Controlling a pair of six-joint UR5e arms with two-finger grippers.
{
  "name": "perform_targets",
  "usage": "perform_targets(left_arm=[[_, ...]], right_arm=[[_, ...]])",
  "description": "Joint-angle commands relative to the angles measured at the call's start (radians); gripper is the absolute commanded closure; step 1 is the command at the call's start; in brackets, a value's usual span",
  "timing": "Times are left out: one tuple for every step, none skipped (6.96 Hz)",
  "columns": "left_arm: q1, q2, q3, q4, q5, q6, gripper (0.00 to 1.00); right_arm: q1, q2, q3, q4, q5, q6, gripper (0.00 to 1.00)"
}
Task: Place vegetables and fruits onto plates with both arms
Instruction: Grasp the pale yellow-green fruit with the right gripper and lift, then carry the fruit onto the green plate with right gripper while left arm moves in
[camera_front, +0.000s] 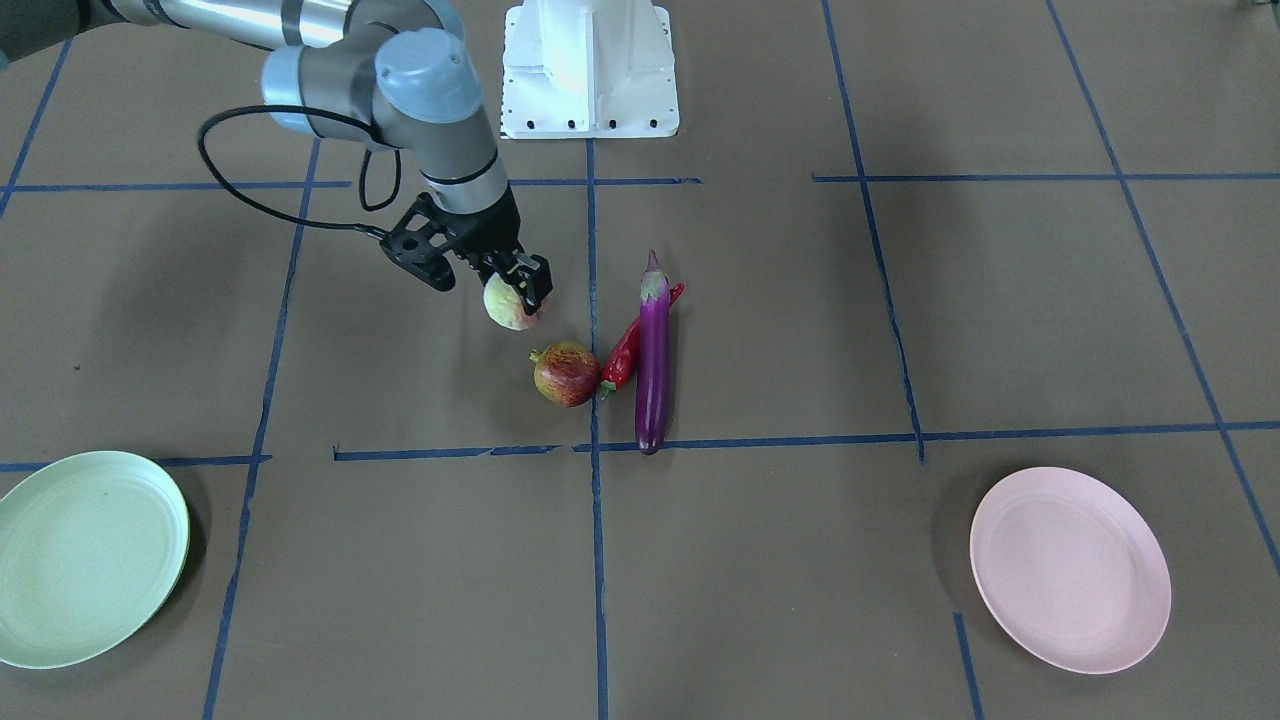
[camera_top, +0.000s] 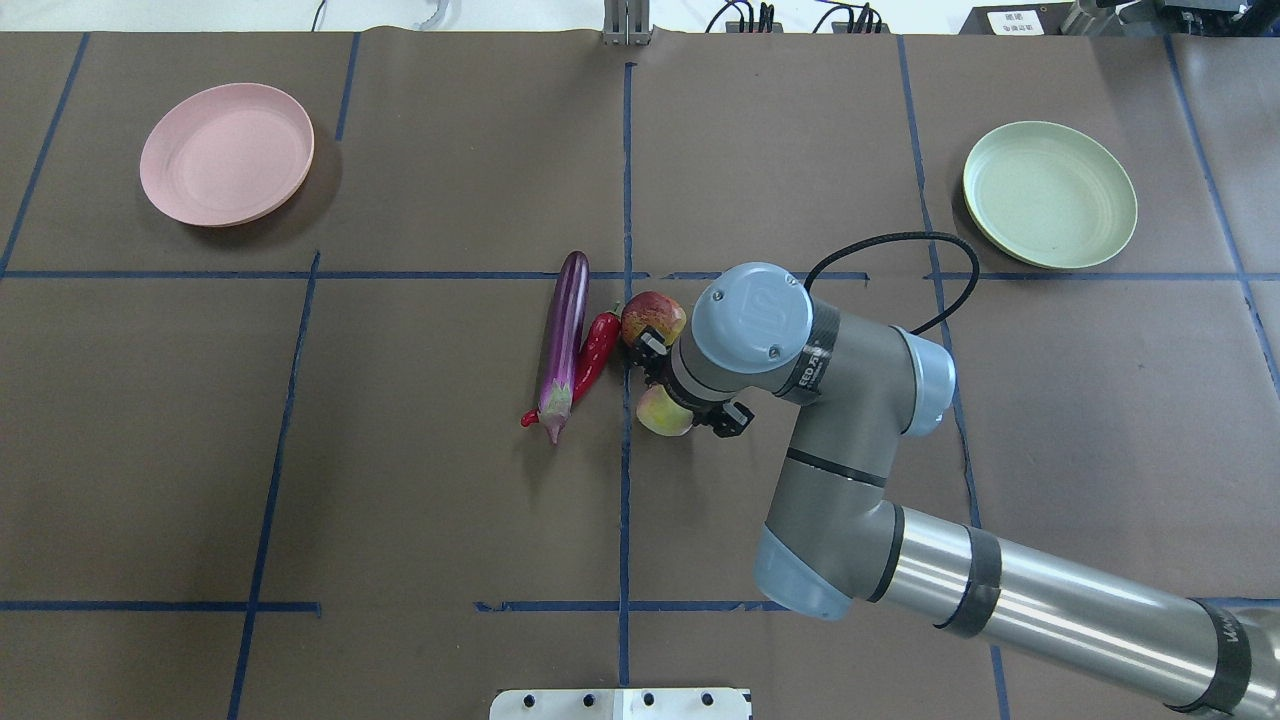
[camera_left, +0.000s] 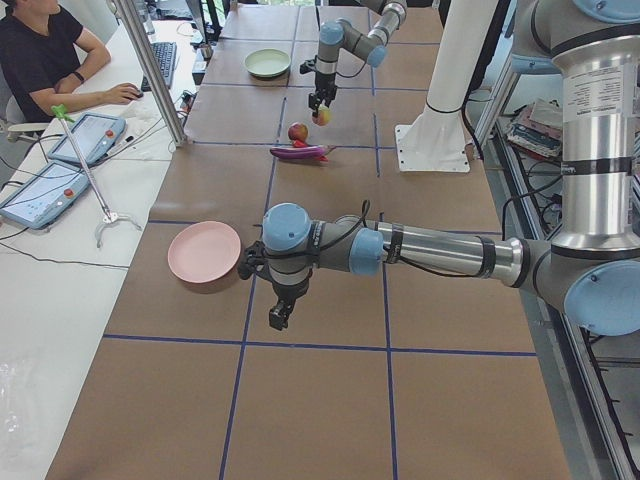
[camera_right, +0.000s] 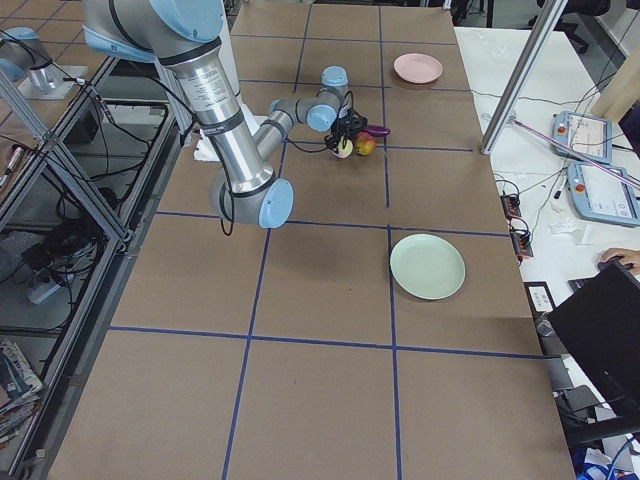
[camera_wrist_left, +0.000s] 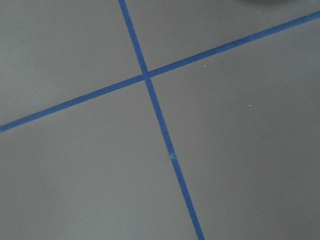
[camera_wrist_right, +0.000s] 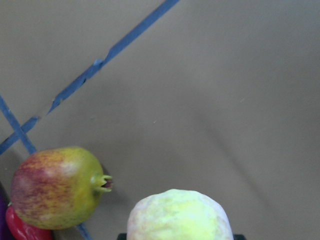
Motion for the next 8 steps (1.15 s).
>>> perform_targets(left_arm=[[0.135, -0.021, -0.021, -0.136, -0.046, -0.274, 0.00], [0.181, -0.052, -0.019, -0.205, -0.043, -0.416, 0.00], [0.235, -0.116, -0.024, -0.212, -0.042, -0.529, 0.00], [0.310, -0.186, -0.027, -0.212, -0.033, -0.632, 0.00], [0.399, -0.264, -0.021, -0.211, -0.024, -0.718, 0.00], [0.469, -0.359, -0.010, -0.203, 0.054, -0.828, 0.00], [0.584, -0.445, 0.005, -0.186, 0.128, -0.959, 0.00], [0.691, -0.531, 0.040, -0.179, 0.239, -1.060, 0.00]], right_arm=[[0.138, -0.114, 0.168, -0.187, 0.050, -0.286, 1.00], [0.265, -0.131, 0.127, -0.211, 0.090, -0.521, 1.00], [0.376, -0.130, 0.025, -0.200, 0.134, -0.697, 1.00], [0.468, -0.119, -0.084, -0.195, 0.139, -0.876, 1.00], [0.524, -0.107, -0.175, -0.175, 0.139, -0.987, 1.00], [0.565, -0.102, -0.314, -0.035, 0.139, -1.026, 1.00], [0.591, -0.099, -0.490, 0.148, 0.138, -1.065, 1.00], [0.598, -0.075, -0.601, 0.240, 0.136, -1.068, 0.99]])
